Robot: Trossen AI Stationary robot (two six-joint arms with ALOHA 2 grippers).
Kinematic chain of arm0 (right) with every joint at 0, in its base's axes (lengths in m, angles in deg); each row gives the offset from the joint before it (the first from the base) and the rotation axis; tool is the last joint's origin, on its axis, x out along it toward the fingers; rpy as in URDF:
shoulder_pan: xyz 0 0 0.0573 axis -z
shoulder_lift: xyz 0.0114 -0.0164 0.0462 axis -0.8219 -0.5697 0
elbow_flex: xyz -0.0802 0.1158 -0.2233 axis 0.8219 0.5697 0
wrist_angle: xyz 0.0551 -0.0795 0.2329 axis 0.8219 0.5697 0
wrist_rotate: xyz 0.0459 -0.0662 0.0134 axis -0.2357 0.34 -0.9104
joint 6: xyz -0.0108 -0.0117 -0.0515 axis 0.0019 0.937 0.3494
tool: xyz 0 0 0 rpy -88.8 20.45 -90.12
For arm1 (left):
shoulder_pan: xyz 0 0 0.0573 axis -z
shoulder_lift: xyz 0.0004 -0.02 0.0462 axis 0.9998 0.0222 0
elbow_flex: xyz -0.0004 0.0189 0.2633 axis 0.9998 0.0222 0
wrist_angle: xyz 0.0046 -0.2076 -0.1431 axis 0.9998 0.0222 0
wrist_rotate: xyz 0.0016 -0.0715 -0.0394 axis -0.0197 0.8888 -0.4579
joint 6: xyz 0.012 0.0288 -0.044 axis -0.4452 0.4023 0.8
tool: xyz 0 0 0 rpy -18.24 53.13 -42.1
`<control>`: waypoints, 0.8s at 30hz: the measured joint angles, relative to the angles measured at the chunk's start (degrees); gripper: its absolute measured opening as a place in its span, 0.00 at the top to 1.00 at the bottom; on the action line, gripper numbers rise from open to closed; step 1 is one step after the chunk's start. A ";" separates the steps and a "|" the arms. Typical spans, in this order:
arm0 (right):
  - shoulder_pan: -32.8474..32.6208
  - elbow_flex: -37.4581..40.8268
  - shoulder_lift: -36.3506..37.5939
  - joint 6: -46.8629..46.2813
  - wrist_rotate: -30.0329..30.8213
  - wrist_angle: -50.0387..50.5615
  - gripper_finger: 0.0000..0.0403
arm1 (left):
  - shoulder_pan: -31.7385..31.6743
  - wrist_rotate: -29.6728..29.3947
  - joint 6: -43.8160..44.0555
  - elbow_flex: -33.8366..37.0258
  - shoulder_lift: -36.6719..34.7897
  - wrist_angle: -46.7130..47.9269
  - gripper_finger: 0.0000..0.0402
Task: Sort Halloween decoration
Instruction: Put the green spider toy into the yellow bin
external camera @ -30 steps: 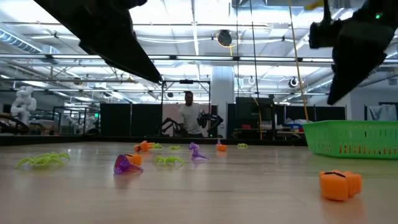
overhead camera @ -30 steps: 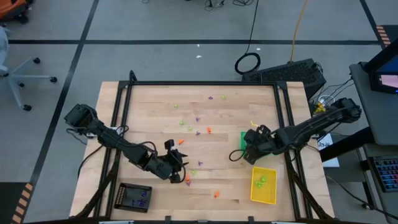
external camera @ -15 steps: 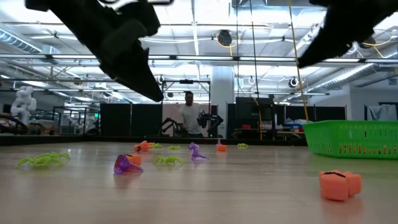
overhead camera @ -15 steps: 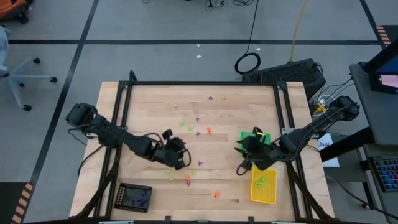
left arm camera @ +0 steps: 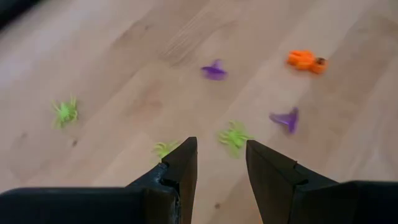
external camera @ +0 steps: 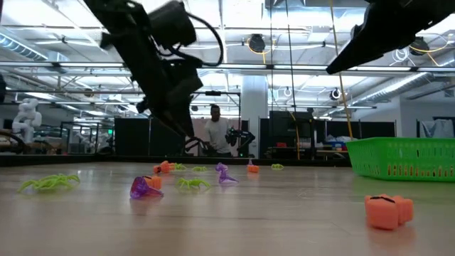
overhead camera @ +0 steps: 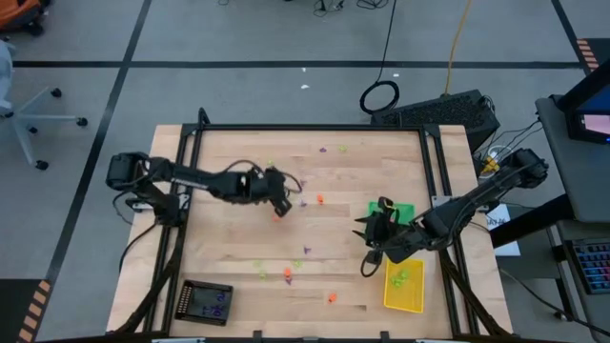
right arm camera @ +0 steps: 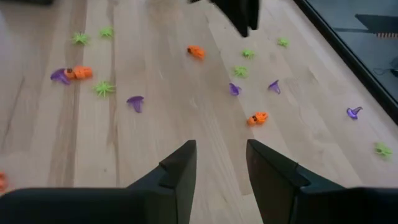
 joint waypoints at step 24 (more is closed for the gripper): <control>0.03 0.00 -0.84 1.61 -0.17 0.03 0.69 | -10.96 11.05 -5.55 -0.02 0.81 9.85 0.66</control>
